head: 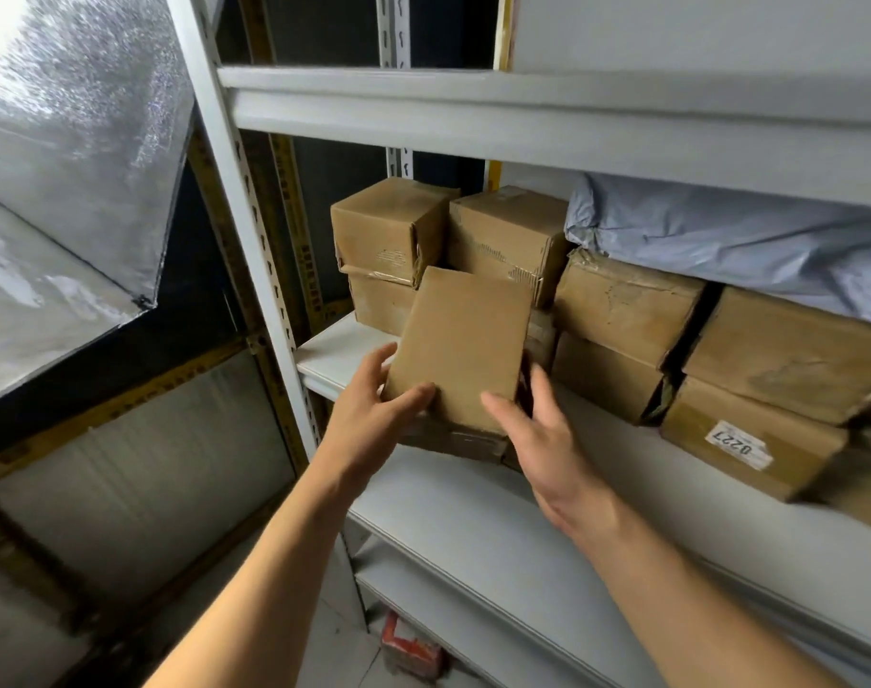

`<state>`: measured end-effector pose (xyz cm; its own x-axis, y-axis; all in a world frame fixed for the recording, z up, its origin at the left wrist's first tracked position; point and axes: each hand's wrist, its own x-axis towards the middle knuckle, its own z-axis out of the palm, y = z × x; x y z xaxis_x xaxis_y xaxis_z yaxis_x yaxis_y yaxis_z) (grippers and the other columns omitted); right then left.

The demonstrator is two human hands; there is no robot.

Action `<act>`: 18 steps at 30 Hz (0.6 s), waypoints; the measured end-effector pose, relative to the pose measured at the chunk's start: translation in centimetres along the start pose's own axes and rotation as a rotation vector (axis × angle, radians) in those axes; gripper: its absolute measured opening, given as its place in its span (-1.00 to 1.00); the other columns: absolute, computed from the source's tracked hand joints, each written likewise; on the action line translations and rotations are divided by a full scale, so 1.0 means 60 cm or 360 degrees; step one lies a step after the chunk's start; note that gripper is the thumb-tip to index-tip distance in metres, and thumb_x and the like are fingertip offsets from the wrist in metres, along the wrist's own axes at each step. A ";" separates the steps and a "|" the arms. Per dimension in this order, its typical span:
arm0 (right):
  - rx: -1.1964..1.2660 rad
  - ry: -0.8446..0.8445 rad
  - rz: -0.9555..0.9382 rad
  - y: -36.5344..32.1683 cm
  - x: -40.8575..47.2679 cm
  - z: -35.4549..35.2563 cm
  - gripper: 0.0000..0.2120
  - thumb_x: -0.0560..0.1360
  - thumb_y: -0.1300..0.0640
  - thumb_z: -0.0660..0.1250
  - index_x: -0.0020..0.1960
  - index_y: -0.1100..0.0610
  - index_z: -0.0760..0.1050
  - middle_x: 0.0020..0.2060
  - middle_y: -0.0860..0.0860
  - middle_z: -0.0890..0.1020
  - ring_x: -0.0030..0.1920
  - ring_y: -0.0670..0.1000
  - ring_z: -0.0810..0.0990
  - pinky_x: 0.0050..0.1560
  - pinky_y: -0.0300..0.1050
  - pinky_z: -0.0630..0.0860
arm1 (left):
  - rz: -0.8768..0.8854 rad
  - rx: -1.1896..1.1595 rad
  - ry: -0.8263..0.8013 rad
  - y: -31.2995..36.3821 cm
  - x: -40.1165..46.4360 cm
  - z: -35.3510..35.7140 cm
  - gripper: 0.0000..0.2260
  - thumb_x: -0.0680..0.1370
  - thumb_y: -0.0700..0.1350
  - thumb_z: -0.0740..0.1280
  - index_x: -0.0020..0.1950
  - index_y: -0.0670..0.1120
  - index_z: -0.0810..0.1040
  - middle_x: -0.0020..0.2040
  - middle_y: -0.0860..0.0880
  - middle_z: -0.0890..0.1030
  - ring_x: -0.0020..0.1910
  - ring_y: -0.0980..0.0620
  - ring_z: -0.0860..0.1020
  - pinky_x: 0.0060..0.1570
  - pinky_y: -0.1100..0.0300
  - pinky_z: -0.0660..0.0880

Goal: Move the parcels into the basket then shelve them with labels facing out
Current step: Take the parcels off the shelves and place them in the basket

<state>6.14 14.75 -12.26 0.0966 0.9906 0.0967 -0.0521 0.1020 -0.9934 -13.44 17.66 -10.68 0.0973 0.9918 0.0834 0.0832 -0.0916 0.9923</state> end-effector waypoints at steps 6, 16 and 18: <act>-0.0032 -0.0149 -0.0114 -0.023 -0.098 -0.102 -0.37 0.64 0.19 0.41 0.60 -0.20 0.30 0.38 -0.13 0.62 0.38 -0.07 0.60 0.42 0.03 0.51 | 0.0148 -0.0063 0.0037 0.005 -0.108 0.069 -0.29 0.39 0.07 0.63 0.49 0.34 0.44 0.43 0.07 0.56 0.36 -0.05 0.58 0.26 -0.10 0.62; 0.0061 0.0091 -0.0205 -0.045 -0.260 -0.242 -0.31 0.60 0.29 0.43 0.61 -0.15 0.33 0.49 -0.05 0.53 0.50 0.07 0.49 0.52 0.23 0.40 | 0.0256 -0.0128 -0.0233 0.044 -0.202 0.188 -0.42 0.52 0.03 0.58 0.50 0.25 0.50 0.37 0.06 0.63 0.33 -0.07 0.62 0.10 0.01 0.67; 0.0041 0.0226 -0.0205 -0.046 -0.300 -0.266 -0.30 0.61 0.32 0.41 0.62 -0.14 0.31 0.48 -0.05 0.54 0.49 0.04 0.50 0.52 0.18 0.41 | 0.0281 -0.0181 -0.0363 0.042 -0.212 0.226 -0.44 0.55 -0.07 0.55 0.52 0.18 0.50 0.37 0.06 0.64 0.31 -0.06 0.64 0.03 0.12 0.65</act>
<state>20.40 -4.81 -12.22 0.2432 0.9466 0.2115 -0.0557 0.2313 -0.9713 -1.01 3.62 -10.49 0.3215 0.9146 0.2453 -0.0651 -0.2371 0.9693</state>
